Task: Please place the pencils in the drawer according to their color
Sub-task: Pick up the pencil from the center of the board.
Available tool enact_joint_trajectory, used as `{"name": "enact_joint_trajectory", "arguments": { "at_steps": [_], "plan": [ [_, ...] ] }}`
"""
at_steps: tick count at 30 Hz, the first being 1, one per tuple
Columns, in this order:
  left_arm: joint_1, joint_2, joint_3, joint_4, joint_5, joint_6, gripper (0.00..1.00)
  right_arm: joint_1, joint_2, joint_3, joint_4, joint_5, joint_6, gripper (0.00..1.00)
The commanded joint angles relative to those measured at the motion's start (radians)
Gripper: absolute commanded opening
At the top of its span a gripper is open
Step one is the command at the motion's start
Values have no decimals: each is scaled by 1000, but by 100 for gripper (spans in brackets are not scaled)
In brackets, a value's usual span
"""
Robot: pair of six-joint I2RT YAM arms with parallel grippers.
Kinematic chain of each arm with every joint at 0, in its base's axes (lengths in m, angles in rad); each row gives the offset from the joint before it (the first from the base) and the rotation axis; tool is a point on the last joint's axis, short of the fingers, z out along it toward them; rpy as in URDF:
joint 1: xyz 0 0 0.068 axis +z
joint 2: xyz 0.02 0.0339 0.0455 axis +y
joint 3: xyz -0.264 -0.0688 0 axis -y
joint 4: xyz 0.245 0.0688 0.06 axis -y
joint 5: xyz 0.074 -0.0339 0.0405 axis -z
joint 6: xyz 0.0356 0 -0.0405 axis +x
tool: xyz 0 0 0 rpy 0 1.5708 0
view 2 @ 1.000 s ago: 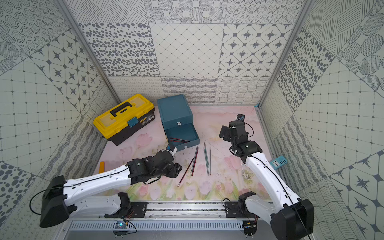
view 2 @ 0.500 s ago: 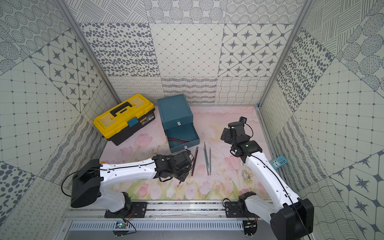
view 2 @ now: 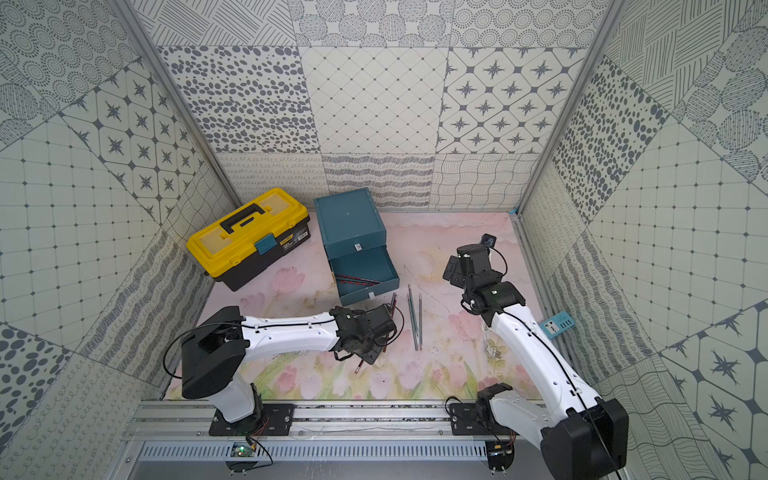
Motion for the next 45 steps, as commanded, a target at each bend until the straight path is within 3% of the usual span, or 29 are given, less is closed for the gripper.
{"name": "enact_joint_trajectory", "arguments": {
  "at_steps": [1,14,35,45],
  "plan": [
    [-2,37,20,-48,-52,63,34,-5,-13,-11,10,12,13,99],
    [16,96,30,-41,-52,102,27,-9,-3,-16,10,-8,18,99],
    [29,157,53,-127,-55,129,0,-8,-32,-43,10,-26,24,99],
    [30,115,70,-133,-97,106,0,-10,-20,-70,10,-51,43,99]
  ]
}}
